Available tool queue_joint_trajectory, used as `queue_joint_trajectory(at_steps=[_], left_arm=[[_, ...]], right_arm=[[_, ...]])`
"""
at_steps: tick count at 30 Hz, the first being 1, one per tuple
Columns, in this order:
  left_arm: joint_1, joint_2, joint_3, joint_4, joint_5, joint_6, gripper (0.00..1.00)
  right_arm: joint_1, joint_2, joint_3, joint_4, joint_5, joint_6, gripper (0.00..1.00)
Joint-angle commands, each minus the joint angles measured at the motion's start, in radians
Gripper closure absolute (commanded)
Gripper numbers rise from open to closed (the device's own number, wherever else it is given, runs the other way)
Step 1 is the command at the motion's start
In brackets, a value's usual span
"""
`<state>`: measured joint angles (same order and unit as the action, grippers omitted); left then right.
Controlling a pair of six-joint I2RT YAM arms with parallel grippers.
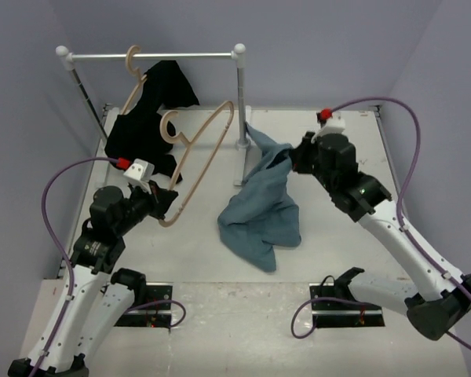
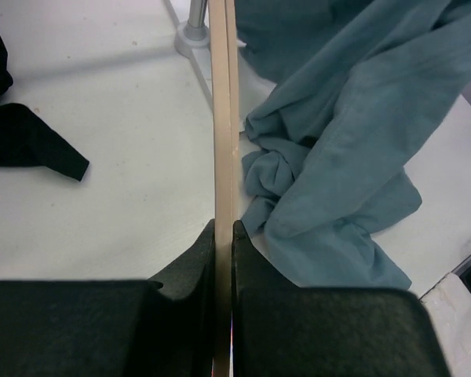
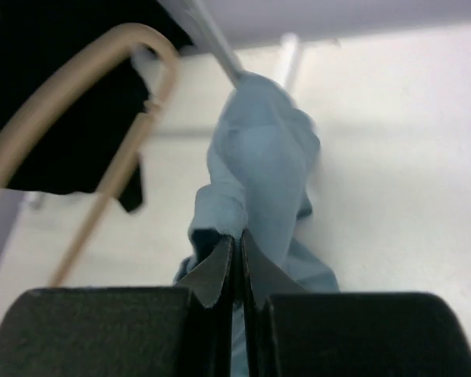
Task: Place the t-shirt on the hanger
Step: Pick up the T-shirt from the center of the board, then place the T-shirt on the hanger.
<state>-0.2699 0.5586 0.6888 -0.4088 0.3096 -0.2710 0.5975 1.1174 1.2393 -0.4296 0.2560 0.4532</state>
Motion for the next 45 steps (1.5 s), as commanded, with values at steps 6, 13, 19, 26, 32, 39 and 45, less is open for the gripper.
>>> queue_joint_trajectory(at_steps=[6,13,19,26,32,39,45], left_arm=[[-0.003,0.030,0.003,0.051,0.022,-0.010,1.00],[-0.003,0.020,0.004,0.067,0.081,-0.005,1.00],[-0.003,0.048,-0.019,0.177,0.477,-0.117,1.00],[-0.003,0.085,-0.040,0.186,0.705,-0.255,1.00],[-0.005,0.082,-0.091,0.197,0.724,-0.293,1.00],[-0.010,0.196,-0.151,0.237,0.672,-0.285,1.00],[-0.021,0.237,-0.162,0.308,0.654,-0.306,1.00]], right_arm=[[-0.026,-0.299,-0.507,-0.130,0.101,0.255,0.90],[-0.038,-0.310,-0.544,-0.135,0.102,0.222,0.95],[-0.094,-0.178,-0.456,-0.017,0.066,0.097,1.00],[-0.298,-0.018,-0.280,0.038,-0.106,0.045,1.00],[-0.311,0.112,-0.171,0.044,-0.169,0.013,1.00],[-0.311,0.109,-0.179,0.087,-0.215,0.012,1.00],[-0.311,0.089,-0.201,0.111,-0.240,-0.002,1.00]])
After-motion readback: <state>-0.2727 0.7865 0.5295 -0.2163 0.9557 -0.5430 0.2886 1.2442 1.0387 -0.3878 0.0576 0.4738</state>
